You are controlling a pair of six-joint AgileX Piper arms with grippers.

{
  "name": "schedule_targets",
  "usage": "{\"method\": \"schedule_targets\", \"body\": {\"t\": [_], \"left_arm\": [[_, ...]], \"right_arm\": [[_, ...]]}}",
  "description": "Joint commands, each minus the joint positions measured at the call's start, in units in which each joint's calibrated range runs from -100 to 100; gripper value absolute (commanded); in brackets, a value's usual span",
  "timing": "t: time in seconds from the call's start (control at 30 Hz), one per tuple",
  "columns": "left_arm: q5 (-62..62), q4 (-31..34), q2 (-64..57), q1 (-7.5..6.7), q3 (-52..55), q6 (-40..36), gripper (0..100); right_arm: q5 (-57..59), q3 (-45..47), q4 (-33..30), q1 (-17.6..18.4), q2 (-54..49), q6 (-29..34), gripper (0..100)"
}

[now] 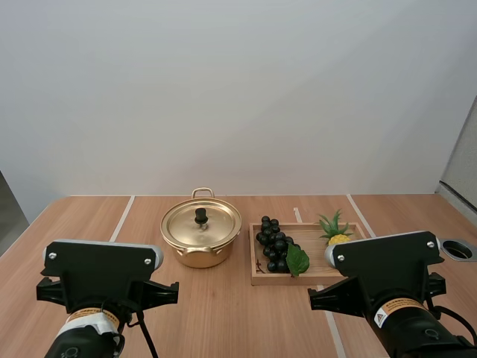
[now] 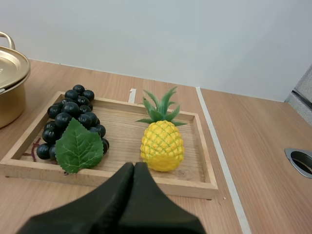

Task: Open the pot, put the pineapple inside, and close it

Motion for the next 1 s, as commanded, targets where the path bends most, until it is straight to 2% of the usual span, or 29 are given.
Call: {"method": "schedule_targets", "body": {"t": [0.0,0.97], "left_arm": [[-3.27,-3.39,-0.24,0.11,0.13,-0.77,0],[-2.56,-3.39,-0.24,0.18,0.13,-0.77,0]], "right_arm": [[-4.95,0.22,9.52,1.17,-0.39,-0.22,0],[-4.95,0.22,9.52,1.17,-0.39,-0.22,0]]}}
